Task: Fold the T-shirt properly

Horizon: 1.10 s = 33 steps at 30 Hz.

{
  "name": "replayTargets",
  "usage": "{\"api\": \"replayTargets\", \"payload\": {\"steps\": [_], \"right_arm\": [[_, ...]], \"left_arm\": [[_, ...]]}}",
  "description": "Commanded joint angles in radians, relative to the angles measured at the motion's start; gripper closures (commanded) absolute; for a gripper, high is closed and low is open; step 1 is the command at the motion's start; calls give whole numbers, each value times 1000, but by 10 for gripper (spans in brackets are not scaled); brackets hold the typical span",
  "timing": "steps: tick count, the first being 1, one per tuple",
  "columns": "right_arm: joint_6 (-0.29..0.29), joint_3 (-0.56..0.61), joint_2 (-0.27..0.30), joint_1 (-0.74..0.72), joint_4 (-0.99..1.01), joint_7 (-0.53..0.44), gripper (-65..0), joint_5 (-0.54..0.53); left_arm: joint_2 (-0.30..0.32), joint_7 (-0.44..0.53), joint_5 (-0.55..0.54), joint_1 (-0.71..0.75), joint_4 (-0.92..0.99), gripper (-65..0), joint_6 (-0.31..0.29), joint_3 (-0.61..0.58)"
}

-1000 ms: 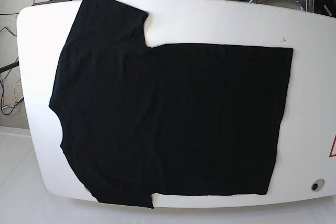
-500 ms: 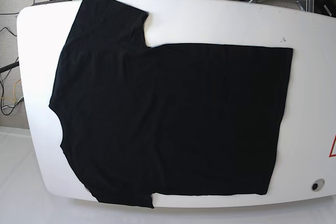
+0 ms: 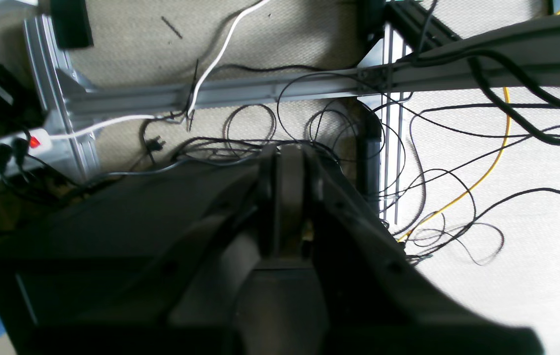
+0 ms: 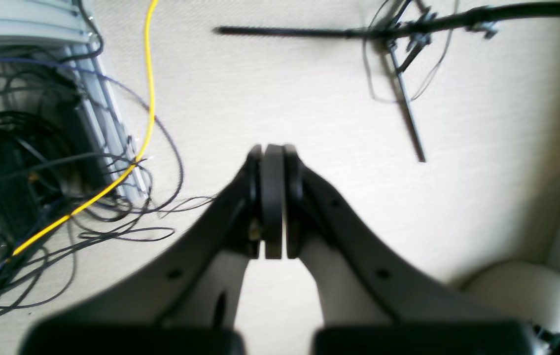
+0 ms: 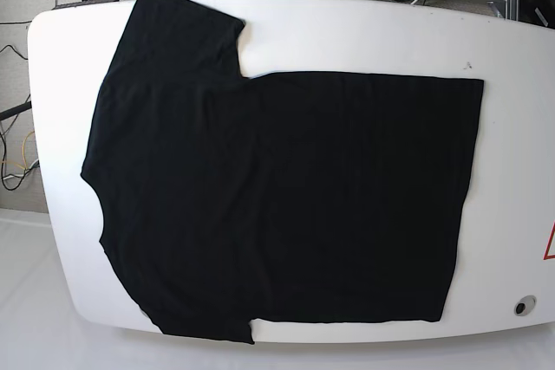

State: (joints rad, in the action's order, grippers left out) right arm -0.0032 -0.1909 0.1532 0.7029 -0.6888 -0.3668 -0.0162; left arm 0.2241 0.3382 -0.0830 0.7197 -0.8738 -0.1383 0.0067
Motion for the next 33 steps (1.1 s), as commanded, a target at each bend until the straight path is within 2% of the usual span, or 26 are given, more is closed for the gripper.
{"api": "replayTargets", "payload": {"steps": [1,10,14,20,22,33], "right_arm": [[14,-5,14,65,-47,-34,0,-15],[51,-5,24,187,-206,-69,0,-48],[28,-4,38,268,-345,-34,0,-84],[27,-4,56,351,-500,0,0,-103],[36,-6,66,409,-607,24,0,-93],[38,-19,66,500,-862,91,0,-99]], "left_arm": [[15,15,-2,56,-77,-4,-6,6],[41,-11,-1,186,-288,-4,-8,13],[72,-52,-3,287,-460,-2,-14,11],[103,-89,-8,367,-606,0,-15,14],[127,-100,-13,405,-694,0,-15,4],[159,-137,-27,468,-872,0,-15,26]]}}
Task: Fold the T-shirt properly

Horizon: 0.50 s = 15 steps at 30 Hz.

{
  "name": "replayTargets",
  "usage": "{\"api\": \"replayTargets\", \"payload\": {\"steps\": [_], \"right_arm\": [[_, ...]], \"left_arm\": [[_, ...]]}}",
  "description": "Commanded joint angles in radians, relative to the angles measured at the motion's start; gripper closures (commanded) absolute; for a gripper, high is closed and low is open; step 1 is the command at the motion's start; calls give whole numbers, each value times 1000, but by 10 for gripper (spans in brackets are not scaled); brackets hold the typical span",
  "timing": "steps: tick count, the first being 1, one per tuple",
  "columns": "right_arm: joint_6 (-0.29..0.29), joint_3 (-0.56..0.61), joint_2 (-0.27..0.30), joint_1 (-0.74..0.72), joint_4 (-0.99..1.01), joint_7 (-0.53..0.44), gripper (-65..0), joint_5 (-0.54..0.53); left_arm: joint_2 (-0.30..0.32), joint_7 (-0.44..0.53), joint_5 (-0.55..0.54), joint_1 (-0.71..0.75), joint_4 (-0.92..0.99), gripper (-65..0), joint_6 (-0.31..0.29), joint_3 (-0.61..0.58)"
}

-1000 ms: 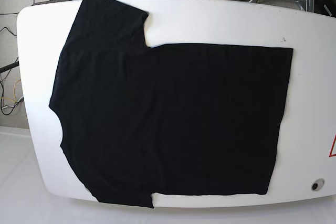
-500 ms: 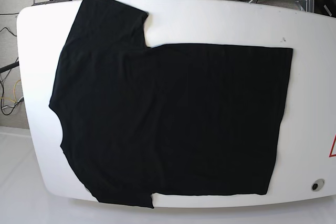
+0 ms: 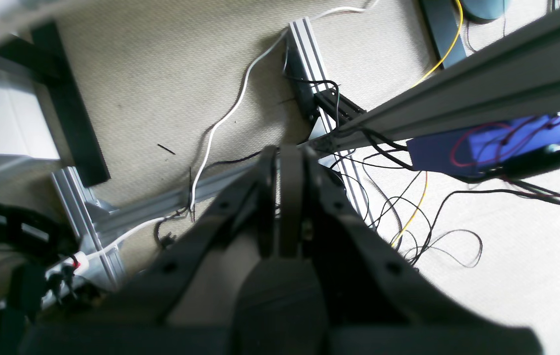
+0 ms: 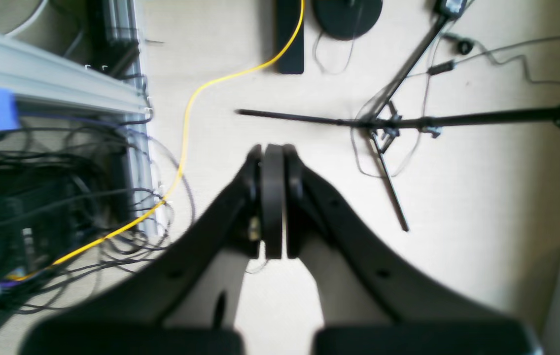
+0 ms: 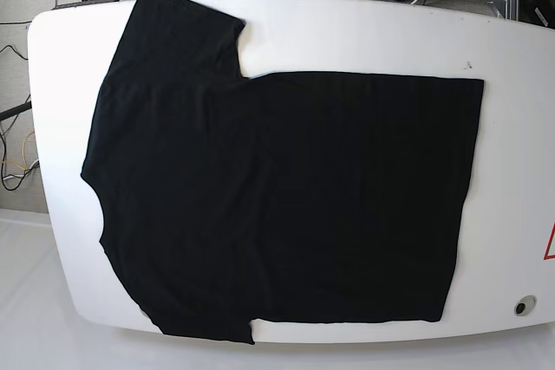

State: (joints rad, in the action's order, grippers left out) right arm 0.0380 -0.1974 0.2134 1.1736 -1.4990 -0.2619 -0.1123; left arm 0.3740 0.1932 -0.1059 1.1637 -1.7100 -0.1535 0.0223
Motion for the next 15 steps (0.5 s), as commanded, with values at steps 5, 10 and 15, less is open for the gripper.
{"api": "replayTargets", "payload": {"steps": [5,10,15], "right_arm": [[-1,-24,6,44,-142,18,0,3],[4,-67,5,49,-235,49,0,-2],[18,-129,-3,47,-332,75,-1,-10]], "left_arm": [[13,-5,-7,30,-84,0,-1,45],[9,-8,-10,37,-144,0,-8,108],[6,-9,-15,40,-208,-1,-24,185]]}}
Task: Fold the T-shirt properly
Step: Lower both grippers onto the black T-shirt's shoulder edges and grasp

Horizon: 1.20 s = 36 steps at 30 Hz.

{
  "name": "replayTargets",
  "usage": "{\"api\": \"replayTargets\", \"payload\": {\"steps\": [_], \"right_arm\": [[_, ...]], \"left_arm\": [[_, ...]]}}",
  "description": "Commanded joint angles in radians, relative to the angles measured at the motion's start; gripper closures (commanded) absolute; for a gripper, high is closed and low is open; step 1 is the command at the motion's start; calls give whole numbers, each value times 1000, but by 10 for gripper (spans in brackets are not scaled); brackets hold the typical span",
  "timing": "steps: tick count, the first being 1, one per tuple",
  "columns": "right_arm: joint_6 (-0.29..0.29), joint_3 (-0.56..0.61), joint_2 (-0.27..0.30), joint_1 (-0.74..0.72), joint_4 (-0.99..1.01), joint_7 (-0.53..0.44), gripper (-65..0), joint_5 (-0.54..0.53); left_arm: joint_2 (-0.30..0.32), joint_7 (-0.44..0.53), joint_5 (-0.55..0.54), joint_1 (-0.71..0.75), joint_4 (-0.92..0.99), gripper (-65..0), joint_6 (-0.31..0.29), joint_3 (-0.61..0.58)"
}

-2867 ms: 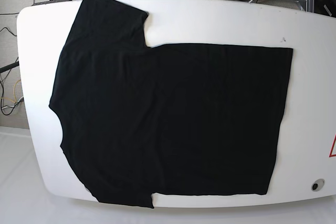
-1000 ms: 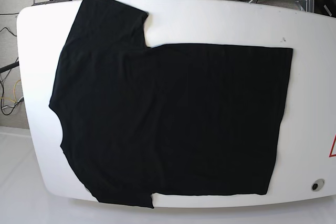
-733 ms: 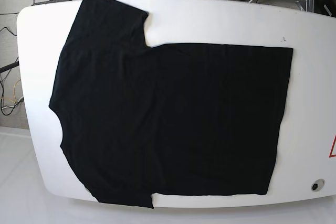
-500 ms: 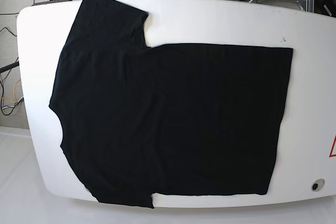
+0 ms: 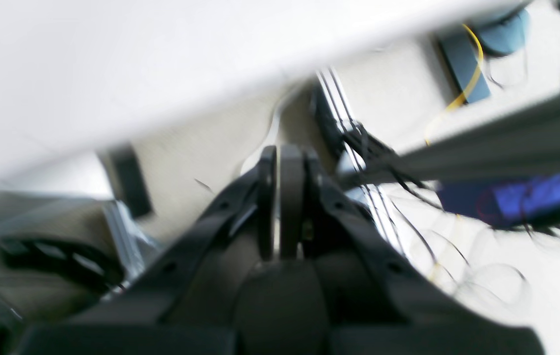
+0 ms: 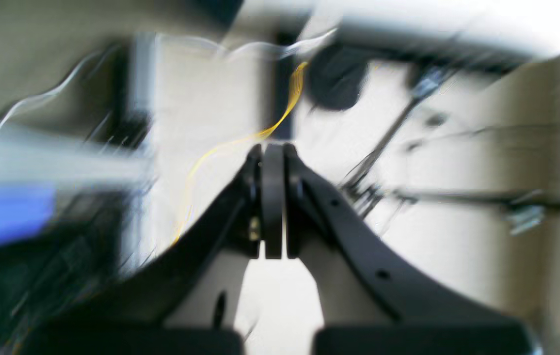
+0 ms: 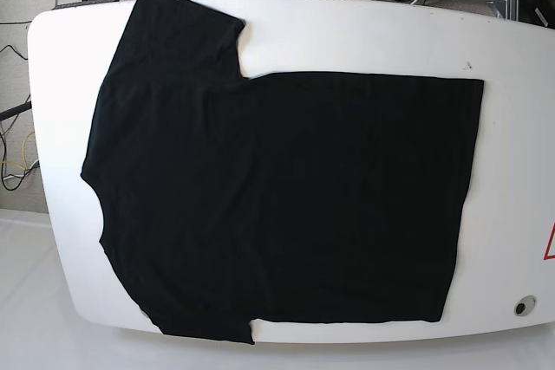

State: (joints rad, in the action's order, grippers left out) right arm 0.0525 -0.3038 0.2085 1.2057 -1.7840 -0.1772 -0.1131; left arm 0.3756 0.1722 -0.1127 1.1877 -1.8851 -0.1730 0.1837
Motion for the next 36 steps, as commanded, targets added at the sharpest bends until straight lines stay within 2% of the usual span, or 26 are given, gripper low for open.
{"api": "replayTargets", "payload": {"steps": [1,4,8,14,16,22,30,36], "right_arm": [[7,-31,0,12,-62,-2,-1,-11],[16,-50,-4,0,-105,23,-3,-14],[39,-61,6,-46,-194,86,-11,-14],[89,-64,10,-96,-248,147,-66,-40],[152,-73,14,-125,-265,180,-122,-98],[217,-106,16,-174,-280,234,-158,-209],[237,-171,22,-292,-268,382,-178,-395],[244,-192,24,-365,-253,483,-187,-465]], "left_arm": [[4,11,-10,14,-41,-3,-9,36],[4,-1,-12,7,-65,-7,-23,68],[4,-81,-2,-26,-138,-32,-27,127],[-2,-136,-8,-73,-197,-76,-52,171],[-8,-160,-45,-104,-211,-116,-91,207],[-14,-198,-73,-157,-218,-148,-139,250],[-33,-219,-104,-256,-179,-168,-164,262],[-44,-230,-107,-283,-167,-169,-153,260]]}}
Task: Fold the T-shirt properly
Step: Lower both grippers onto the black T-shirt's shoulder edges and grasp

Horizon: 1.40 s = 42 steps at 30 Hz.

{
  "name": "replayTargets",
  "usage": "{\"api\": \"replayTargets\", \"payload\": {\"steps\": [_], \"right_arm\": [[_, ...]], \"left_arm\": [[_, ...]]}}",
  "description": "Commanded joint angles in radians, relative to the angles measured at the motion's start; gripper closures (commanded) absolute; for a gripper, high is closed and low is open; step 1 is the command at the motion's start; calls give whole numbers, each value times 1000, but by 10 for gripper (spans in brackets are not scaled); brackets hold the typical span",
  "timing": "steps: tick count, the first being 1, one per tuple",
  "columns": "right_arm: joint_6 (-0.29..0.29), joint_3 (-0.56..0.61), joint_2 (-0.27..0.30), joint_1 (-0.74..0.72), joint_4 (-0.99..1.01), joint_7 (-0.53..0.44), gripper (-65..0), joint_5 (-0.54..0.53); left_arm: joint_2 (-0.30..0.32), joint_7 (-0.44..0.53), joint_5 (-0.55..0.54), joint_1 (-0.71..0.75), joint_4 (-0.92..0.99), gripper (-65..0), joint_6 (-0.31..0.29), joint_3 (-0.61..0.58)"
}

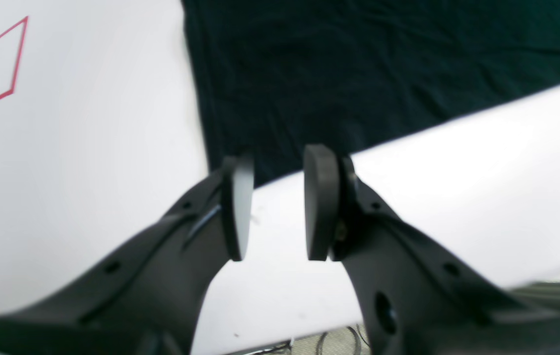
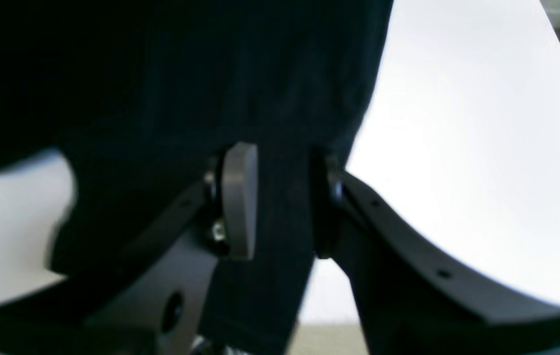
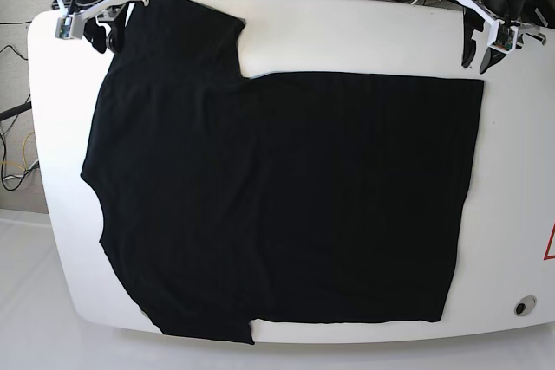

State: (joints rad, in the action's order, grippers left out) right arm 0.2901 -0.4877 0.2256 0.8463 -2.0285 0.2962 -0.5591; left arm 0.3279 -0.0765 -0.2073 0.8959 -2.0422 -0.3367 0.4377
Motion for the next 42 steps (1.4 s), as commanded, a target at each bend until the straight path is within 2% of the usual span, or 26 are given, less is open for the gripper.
{"api": "replayTargets", "payload": {"steps": [1,4,10,12,16,22,32,36,42], "right_arm": [[11,-10,6,-29,-4,41,-194,-48],[17,-13,5,-68,6,83,-205,-79],[23,-15,8,-106,29,93,-210,-51],[28,-10,11,-135,65,87,-201,57],[37,-11,12,-149,78,79,-199,168],[22,26,19,-124,67,63,-204,238],[12,60,23,-109,67,51,-207,215],[-5,50,22,-130,118,34,-205,208],[9,29,7,-135,102,82,-205,138]], "left_arm": [[2,16,-10,17,-9,-175,12,1],[2,13,-9,26,-5,-190,14,-5],[4,22,-9,24,-1,-220,14,-15],[13,15,-7,2,0,-206,13,-10],[14,7,-7,-9,2,-200,12,-10],[26,-9,1,-42,20,-188,9,-7],[46,-25,6,-73,39,-178,9,-8],[32,-20,-3,-93,49,-178,4,-20],[29,-18,-4,-110,54,-182,3,-22]]}}
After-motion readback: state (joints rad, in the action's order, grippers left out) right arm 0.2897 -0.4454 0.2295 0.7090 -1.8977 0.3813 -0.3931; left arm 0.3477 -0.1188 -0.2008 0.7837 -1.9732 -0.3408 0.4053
